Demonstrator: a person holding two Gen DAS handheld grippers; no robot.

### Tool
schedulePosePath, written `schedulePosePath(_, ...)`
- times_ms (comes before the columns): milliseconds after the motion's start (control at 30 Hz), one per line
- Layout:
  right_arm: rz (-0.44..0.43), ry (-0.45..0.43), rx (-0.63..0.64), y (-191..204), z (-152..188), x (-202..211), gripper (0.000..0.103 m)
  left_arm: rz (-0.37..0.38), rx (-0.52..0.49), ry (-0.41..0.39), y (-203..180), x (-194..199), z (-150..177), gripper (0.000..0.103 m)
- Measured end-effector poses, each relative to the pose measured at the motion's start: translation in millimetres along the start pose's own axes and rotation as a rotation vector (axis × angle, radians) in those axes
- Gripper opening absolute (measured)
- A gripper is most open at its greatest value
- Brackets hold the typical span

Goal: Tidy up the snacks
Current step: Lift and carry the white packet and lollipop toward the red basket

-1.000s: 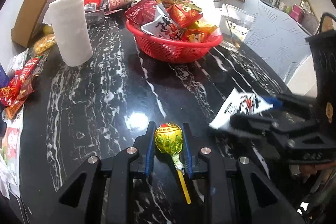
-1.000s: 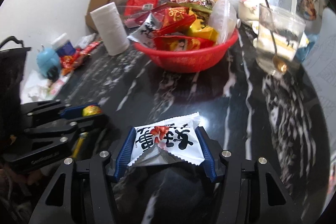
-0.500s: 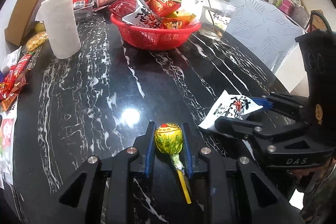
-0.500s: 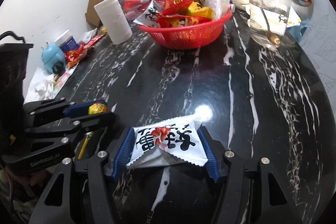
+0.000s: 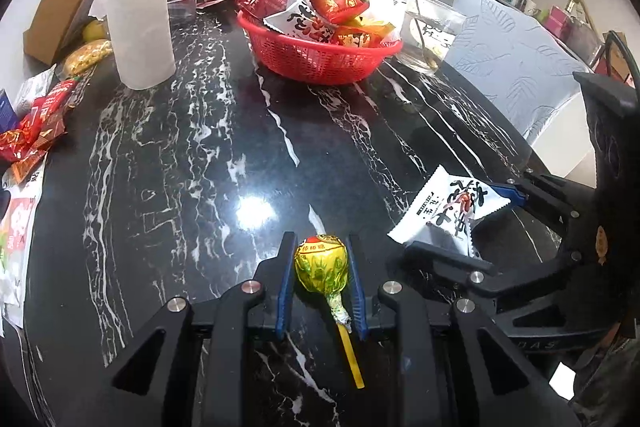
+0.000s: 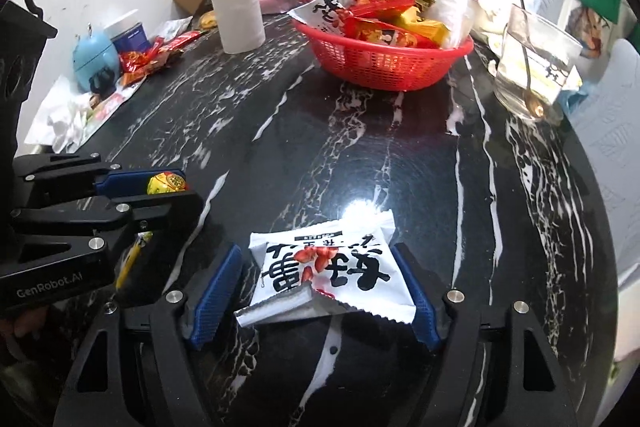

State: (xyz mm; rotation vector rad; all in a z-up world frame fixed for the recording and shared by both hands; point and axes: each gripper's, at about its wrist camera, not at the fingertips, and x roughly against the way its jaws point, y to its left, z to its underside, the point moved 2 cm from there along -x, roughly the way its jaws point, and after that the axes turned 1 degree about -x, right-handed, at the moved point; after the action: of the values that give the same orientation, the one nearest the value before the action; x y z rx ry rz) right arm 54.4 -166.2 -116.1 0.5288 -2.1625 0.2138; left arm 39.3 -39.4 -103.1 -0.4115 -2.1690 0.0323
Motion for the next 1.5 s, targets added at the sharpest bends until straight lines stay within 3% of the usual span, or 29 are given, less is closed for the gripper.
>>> schedulePosePath(67, 0.007, -0.007, 0.001, 1, 1, 1, 0.064, 0.001, -0.002, 0.000, -1, 0, 1, 0.023)
schedulePosePath(200, -0.027, -0.016, -0.036, -2, 2, 5, 0.058, 0.008, -0.004, -0.003, -3, 3, 0, 0.023)
schedulePosePath(333, -0.114, -0.028, -0.097, -5, 6, 15, 0.058, 0.033, 0.005, 0.002, -4, 3, -1, 0.023)
schedulePosePath(733, -0.081, -0.060, -0.115, -5, 7, 44, 0.058, 0.064, -0.002, -0.034, -8, 19, -18, 0.023)
schedulePosePath(1500, 0.029, -0.252, -0.053, -30, -87, 79, 0.059, -0.020, -0.042, -0.275, 12, 60, -133, 0.024)
